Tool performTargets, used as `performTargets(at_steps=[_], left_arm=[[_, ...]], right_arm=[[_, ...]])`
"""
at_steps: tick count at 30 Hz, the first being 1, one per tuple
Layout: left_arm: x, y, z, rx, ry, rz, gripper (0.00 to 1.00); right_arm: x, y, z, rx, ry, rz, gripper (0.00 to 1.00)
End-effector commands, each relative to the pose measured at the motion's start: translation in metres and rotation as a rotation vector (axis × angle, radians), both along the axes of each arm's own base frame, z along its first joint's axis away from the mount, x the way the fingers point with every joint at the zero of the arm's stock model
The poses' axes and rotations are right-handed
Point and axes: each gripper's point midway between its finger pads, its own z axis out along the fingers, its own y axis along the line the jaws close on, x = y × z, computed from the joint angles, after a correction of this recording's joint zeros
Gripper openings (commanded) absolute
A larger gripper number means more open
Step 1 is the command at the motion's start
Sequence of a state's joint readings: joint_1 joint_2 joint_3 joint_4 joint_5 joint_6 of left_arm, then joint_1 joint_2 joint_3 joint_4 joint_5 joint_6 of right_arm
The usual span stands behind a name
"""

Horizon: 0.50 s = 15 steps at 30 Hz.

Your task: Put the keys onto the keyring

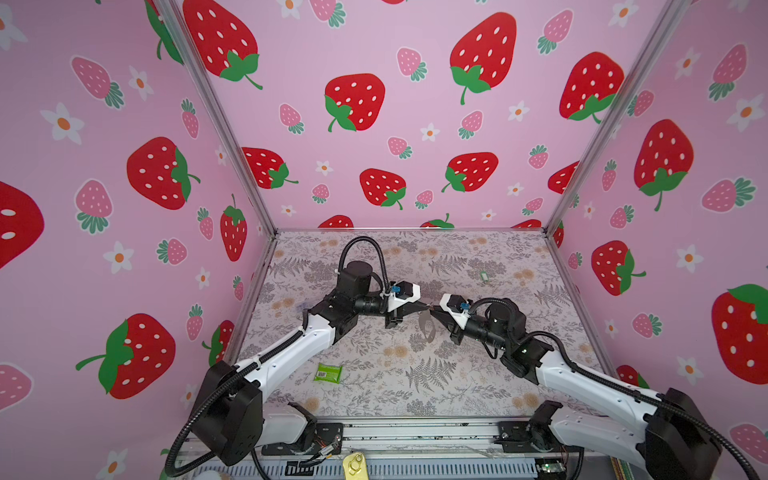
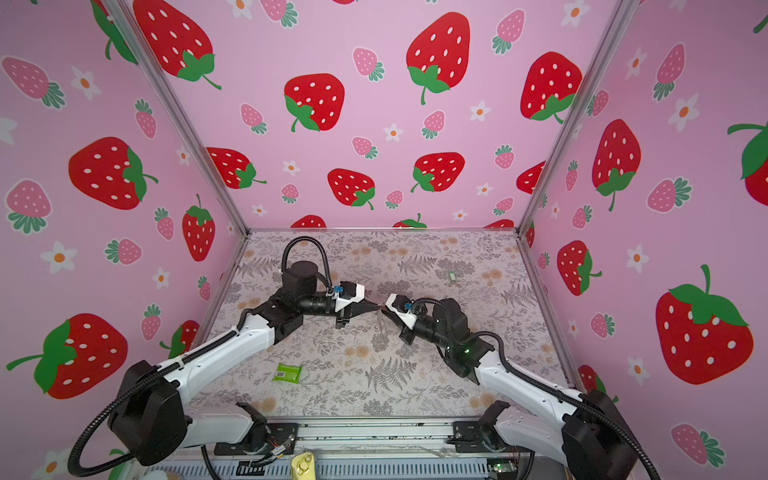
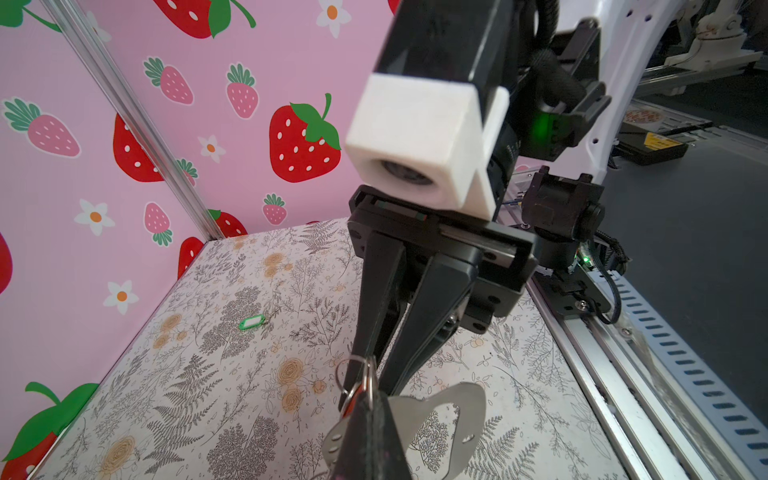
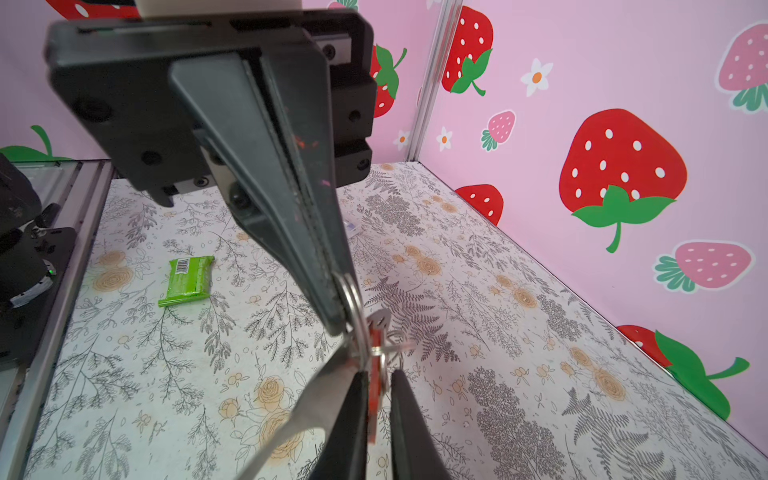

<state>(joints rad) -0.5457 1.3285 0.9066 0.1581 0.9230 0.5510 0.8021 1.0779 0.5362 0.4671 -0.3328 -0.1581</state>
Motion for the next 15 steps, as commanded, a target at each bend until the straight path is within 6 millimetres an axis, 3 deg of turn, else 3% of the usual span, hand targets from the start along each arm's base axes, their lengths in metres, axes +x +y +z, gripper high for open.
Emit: performTargets(at_steps=[1,6,15], left_arm=[[0.005,-0.001,0.011,-0.027,-0.031,0.007,0.0],[0.009,-0.002,0.013,-0.033,-0.032,0.022,0.0],[0.017,-0.002,0.014,-0.047,-0.043,0.054,0.0]], right_arm=[[0.007,-0.005,0.001,-0.024,-0.022,-0.041,0.09],[0.013,-0.013,0.0,-0.088,-0.06,-0.084,0.02],[0.018,-0.016,-0.013,-0.211,-0.07,-0.094,0.0]])
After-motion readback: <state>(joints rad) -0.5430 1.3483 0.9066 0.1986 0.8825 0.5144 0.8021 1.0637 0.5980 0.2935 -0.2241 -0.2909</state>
